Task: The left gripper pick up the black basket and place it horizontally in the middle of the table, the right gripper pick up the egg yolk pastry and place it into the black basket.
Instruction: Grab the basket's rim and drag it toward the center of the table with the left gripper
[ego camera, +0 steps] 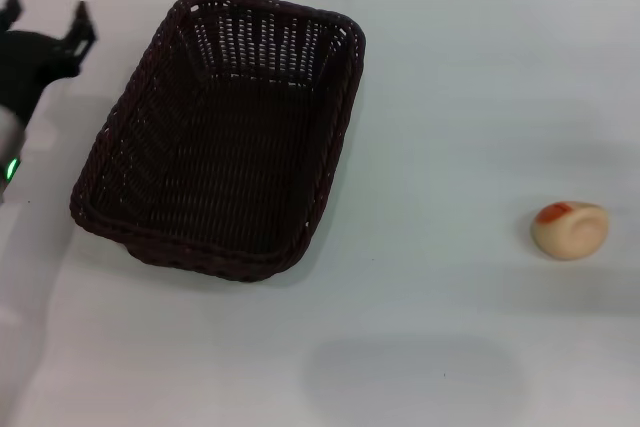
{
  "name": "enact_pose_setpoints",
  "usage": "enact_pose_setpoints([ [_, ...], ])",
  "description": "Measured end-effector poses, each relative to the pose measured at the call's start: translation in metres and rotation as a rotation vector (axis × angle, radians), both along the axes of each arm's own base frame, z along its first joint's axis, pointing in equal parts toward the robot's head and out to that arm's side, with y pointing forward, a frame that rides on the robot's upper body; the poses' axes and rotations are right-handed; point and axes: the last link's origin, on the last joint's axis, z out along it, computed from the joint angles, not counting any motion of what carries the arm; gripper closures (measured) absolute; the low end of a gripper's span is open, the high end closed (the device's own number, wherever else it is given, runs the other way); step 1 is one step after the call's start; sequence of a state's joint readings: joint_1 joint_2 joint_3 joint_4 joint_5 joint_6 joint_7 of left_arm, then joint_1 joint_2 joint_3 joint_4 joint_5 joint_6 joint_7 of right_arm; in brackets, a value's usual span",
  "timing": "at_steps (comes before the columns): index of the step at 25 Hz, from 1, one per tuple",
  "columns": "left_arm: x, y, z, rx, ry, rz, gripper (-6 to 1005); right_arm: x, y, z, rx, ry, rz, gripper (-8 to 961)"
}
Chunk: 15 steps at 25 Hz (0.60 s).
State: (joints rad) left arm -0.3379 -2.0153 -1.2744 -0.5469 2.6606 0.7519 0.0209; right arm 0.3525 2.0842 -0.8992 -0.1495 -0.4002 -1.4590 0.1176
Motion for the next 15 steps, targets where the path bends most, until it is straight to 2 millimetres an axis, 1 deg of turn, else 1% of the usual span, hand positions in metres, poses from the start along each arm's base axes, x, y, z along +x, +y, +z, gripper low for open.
enact_pose_setpoints([
  [1,0.0,0.0,0.0,0.0,0.0,0.0,212,0.001,-0.001,0.0,-0.004,0.014,0.0,259],
  [2,0.015,0.015,0.002,-0.089,0.047,0.01,212,0.002,-0.001,0.0,-0.006,0.02,-0.001,259],
  [4,0.031,0.022,0.01,-0.143,0.088,0.027,213,0.003,-0.002,0.001,-0.01,0.025,-0.002,260],
  [6,0.043,0.023,0.019,-0.157,0.12,0.035,214,0.004,-0.003,0.0,-0.014,0.027,-0.006,260],
  [7,0.043,0.023,0.019,-0.157,0.12,0.035,214,0.005,-0.004,-0.001,-0.016,0.029,-0.009,260],
  [8,0.059,0.023,0.029,-0.168,0.151,0.037,214,0.006,-0.005,-0.002,-0.02,0.033,-0.015,260],
  [9,0.059,0.023,0.029,-0.168,0.151,0.037,214,0.006,-0.005,-0.002,-0.02,0.033,-0.015,260],
  [10,0.075,0.023,0.037,-0.193,0.187,0.052,214,0.007,-0.006,-0.003,-0.023,0.035,-0.019,260],
  [11,0.075,0.023,0.037,-0.193,0.187,0.052,214,0.007,-0.006,-0.003,-0.023,0.035,-0.019,260],
  [13,0.09,0.021,0.042,-0.258,0.257,0.101,214,0.008,-0.007,-0.004,-0.026,0.038,-0.024,260],
  [14,0.09,0.021,0.042,-0.258,0.257,0.101,214,0.008,-0.007,-0.004,-0.026,0.038,-0.024,260],
  [15,0.102,0.02,0.04,-0.305,0.303,0.125,214,0.008,-0.008,-0.005,-0.029,0.04,-0.027,260],
])
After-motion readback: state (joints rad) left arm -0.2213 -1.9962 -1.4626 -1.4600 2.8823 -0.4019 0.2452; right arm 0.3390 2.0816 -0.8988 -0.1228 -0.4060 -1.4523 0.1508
